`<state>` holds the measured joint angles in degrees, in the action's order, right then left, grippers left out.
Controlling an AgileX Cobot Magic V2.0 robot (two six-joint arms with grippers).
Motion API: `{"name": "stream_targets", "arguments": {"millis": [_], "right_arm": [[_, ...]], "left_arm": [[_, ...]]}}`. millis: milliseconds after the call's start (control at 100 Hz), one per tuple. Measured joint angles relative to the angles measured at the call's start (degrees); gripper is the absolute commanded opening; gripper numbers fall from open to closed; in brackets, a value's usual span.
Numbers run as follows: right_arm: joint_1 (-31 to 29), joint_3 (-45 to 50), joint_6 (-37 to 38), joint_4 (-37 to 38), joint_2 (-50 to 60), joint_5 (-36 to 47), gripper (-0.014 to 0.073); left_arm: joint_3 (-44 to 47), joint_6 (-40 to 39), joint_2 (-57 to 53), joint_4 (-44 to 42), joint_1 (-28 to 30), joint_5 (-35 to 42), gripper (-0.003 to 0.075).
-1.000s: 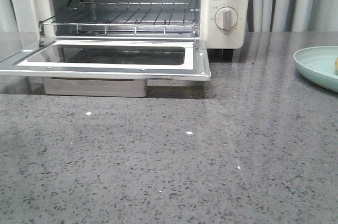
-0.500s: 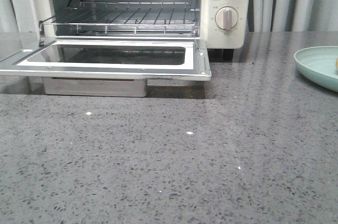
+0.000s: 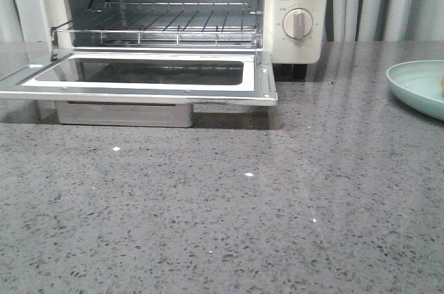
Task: Put bread in oven
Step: 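Move the right gripper down over the bread roll on the plate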
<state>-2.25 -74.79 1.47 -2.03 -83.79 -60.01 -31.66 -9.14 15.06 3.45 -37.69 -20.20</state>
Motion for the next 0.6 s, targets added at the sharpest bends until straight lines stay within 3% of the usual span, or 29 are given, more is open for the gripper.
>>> {"name": "stream_targets", "arguments": {"millis": [420,500,600], "right_arm": [[0.0,-0.6,0.0,4.2,-8.7,0.0,0.0387],[0.0,-0.6,0.0,4.3,-9.3,0.0,0.0335],[0.0,-1.0,0.0,4.3,-9.5,0.0,0.0200]], "left_arm": [[0.0,0.0,0.0,0.0,0.0,0.0,-0.0022],[0.0,0.0,0.0,0.0,0.0,0.0,-0.0022],[0.0,0.0,0.0,0.0,0.0,0.0,-0.0022]]}}
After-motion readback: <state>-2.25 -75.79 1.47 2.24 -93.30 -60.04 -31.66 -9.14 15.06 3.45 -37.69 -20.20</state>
